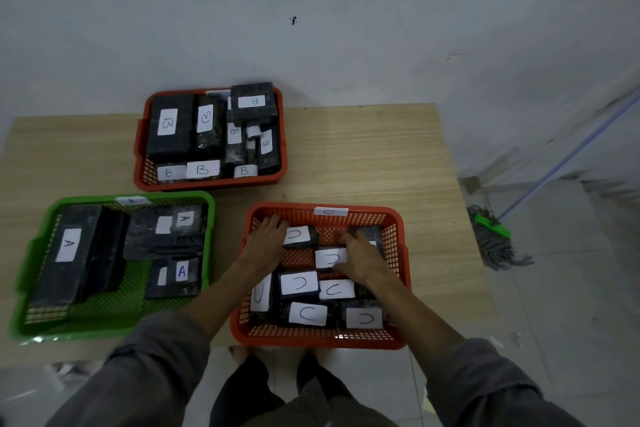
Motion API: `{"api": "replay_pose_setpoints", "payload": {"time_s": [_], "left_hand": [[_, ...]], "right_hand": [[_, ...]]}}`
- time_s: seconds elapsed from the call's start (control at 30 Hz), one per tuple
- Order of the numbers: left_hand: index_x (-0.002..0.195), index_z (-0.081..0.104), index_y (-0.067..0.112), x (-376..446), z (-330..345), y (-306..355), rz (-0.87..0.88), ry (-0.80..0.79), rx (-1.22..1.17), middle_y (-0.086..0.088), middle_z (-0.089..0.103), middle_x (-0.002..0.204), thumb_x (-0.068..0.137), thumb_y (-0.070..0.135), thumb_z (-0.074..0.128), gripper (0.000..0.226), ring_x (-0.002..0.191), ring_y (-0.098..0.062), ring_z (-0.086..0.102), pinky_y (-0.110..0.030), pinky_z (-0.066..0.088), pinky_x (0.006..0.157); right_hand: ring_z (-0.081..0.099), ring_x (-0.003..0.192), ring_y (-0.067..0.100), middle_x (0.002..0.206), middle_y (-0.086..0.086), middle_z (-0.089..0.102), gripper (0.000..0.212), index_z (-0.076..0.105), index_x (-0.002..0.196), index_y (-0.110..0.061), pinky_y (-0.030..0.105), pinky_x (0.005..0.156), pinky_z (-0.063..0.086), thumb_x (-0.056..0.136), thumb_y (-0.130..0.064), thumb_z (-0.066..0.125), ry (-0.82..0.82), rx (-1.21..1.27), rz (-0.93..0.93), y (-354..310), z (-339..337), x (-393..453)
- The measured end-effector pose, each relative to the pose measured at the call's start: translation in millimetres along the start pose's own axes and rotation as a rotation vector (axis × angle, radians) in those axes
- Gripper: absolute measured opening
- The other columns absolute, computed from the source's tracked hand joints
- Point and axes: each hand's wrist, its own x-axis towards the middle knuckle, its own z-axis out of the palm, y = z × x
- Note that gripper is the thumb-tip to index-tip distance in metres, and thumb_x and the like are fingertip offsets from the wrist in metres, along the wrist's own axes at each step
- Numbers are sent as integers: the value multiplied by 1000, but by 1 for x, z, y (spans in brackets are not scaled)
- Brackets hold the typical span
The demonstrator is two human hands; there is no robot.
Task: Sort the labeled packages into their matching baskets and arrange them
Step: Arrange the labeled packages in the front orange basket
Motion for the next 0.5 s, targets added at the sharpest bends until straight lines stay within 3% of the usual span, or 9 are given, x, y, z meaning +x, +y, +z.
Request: {"api": "replay_pose_setpoints", "payload": {"time_s": [0.13, 0.3, 0.4, 0.5], "left_hand": [[132, 47, 11, -3, 0, 4, 12, 1, -11, -10, 48, 136, 86, 17, 66, 50, 126, -25, 46, -40, 42, 107], [125, 48, 12, -10, 6, 16, 5, 26, -13, -7, 56, 124, 80, 15, 71, 50, 111, -21, 52, -34, 48, 95], [113, 48, 13, -8, 6, 22, -113, 57, -36, -7, 61, 113, 76, 28, 76, 49, 101, -21, 54, -33, 48, 86], [112, 50, 11, -4, 8, 30, -194, 36, -60, -8, 62, 113, 73, 46, 78, 59, 102, -23, 58, -38, 49, 88]], "right_hand": [[56, 122, 28, 141, 10, 50, 61, 46, 135, -18, 38, 101, 47, 84, -26, 77, -90, -47, -52, 10, -1, -6], [60, 112, 24, 127, 8, 61, 42, 52, 121, -18, 35, 96, 50, 86, -22, 75, -90, 20, -4, 9, -12, -3], [61, 105, 20, 121, 6, 62, 36, 55, 116, -18, 34, 91, 51, 86, -24, 75, -112, 59, 21, 11, -15, -1], [60, 100, 18, 116, 4, 63, 34, 55, 112, -20, 32, 86, 51, 85, -26, 76, -113, 84, 39, 15, -14, -1]]}}
